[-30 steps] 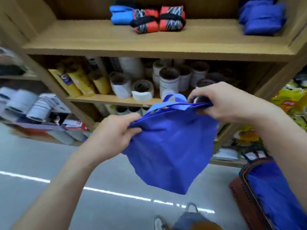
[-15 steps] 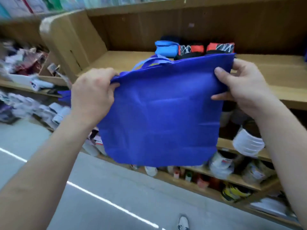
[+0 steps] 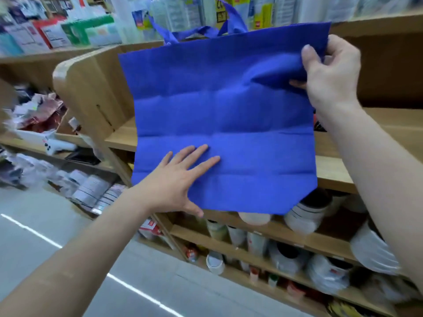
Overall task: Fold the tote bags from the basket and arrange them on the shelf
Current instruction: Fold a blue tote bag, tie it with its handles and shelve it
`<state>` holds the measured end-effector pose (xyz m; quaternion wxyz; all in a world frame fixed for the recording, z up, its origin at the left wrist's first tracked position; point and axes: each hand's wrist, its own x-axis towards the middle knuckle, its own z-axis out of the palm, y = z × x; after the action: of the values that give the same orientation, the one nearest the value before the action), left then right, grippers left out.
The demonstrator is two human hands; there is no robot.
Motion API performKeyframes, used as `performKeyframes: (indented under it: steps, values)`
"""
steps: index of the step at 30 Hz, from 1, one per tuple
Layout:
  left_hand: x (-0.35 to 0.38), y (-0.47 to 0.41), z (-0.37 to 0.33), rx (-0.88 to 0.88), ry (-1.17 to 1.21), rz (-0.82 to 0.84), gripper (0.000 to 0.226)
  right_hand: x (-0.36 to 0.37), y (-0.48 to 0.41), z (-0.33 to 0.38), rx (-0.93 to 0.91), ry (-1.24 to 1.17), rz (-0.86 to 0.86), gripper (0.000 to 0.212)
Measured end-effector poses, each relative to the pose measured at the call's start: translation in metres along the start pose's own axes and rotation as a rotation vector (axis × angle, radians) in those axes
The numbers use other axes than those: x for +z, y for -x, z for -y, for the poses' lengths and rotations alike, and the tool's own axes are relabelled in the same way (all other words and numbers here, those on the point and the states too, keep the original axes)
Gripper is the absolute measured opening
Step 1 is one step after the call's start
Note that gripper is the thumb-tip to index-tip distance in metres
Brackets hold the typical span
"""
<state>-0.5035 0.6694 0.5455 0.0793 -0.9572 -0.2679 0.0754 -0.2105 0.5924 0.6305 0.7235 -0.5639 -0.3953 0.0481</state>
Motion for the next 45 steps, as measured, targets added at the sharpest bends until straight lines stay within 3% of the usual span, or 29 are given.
performKeyframes:
  steps: [2, 5, 7, 9, 11, 13, 15, 16, 18, 20, 23, 25, 27, 29, 30, 32, 34, 36, 38, 41, 45]
  values:
    - [0.006, -0.002, 0.010, 0.013, -0.033, 0.002, 0.127, 0.007, -0.008, -0.010, -0.016, 0.114, 0.003, 0.014]
    - [0.007, -0.006, 0.028, 0.043, 0.016, -0.017, 0.119, 0.005, 0.002, -0.009, -0.203, 0.525, 0.125, 0.064]
    - [0.005, -0.009, 0.042, 0.074, 0.106, 0.001, 0.111, 0.001, 0.027, 0.005, -0.292, 0.635, 0.445, 0.085]
    - [0.000, -0.011, 0.058, 0.117, 0.255, 0.004, 0.102, 0.002, 0.057, 0.016, -0.091, 0.698, 0.927, 0.090]
    - [-0.006, -0.011, 0.078, 0.155, 0.396, -0.027, 0.089, 0.005, 0.081, 0.008, 0.042, 0.901, 1.204, 0.081]
    - [-0.009, -0.008, 0.104, 0.165, 0.417, -0.052, 0.067, 0.003, 0.094, -0.007, 0.032, 0.962, 1.123, 0.055]
    - [-0.010, -0.004, 0.140, 0.119, 0.479, -0.056, 0.031, 0.006, 0.099, -0.010, 0.111, 0.819, 0.858, 0.022]
    - [-0.011, -0.002, 0.158, 0.086, 0.566, -0.055, 0.016, 0.006, 0.101, -0.009, 0.174, 0.733, 0.748, 0.028]
    - [-0.009, -0.004, 0.185, -0.014, 0.856, -0.067, 0.018, 0.012, 0.103, -0.008, 0.320, 0.630, 0.540, 0.037]
    - [-0.001, -0.011, 0.194, -0.140, 1.079, -0.173, 0.007, 0.022, 0.106, -0.010, 0.338, 0.597, 0.313, 0.025]
    - [0.020, -0.026, 0.190, -0.253, 0.767, -0.525, 0.022, 0.040, 0.114, -0.017, 0.224, 0.705, 0.069, 0.024]
    - [0.030, -0.029, 0.185, -0.252, 0.702, -0.616, 0.037, 0.046, 0.120, -0.023, 0.153, 0.798, 0.023, 0.033]
    - [0.036, -0.032, 0.185, -0.120, 0.636, -0.663, 0.040, 0.048, 0.122, -0.026, 0.066, 0.873, 0.045, 0.042]
    - [0.038, -0.037, 0.192, 0.084, 0.453, -0.713, 0.025, 0.048, 0.120, -0.030, -0.019, 0.970, 0.137, 0.038]
    - [0.038, -0.040, 0.196, 0.183, 0.378, -0.683, 0.022, 0.047, 0.118, -0.033, -0.049, 1.027, 0.198, 0.031]
    - [0.037, -0.042, 0.206, 0.282, 0.428, -0.407, 0.041, 0.045, 0.114, -0.035, -0.090, 1.139, 0.325, 0.018]
    - [0.035, -0.039, 0.213, 0.305, 0.551, -0.161, 0.066, 0.043, 0.107, -0.030, -0.011, 1.177, 0.461, 0.026]
    - [0.035, -0.039, 0.217, 0.326, 0.559, -0.156, 0.072, 0.036, 0.100, -0.021, 0.112, 1.165, 0.605, 0.060]
    - [0.033, -0.040, 0.219, 0.297, 0.629, -0.197, 0.066, 0.029, 0.095, -0.018, 0.150, 1.158, 0.721, 0.078]
    - [0.027, -0.039, 0.224, 0.221, 0.821, -0.135, 0.052, 0.021, 0.095, -0.021, 0.153, 1.125, 0.756, 0.074]
    - [0.021, -0.036, 0.229, 0.052, 1.063, -0.133, 0.041, 0.012, 0.095, -0.020, 0.284, 0.806, 0.669, 0.047]
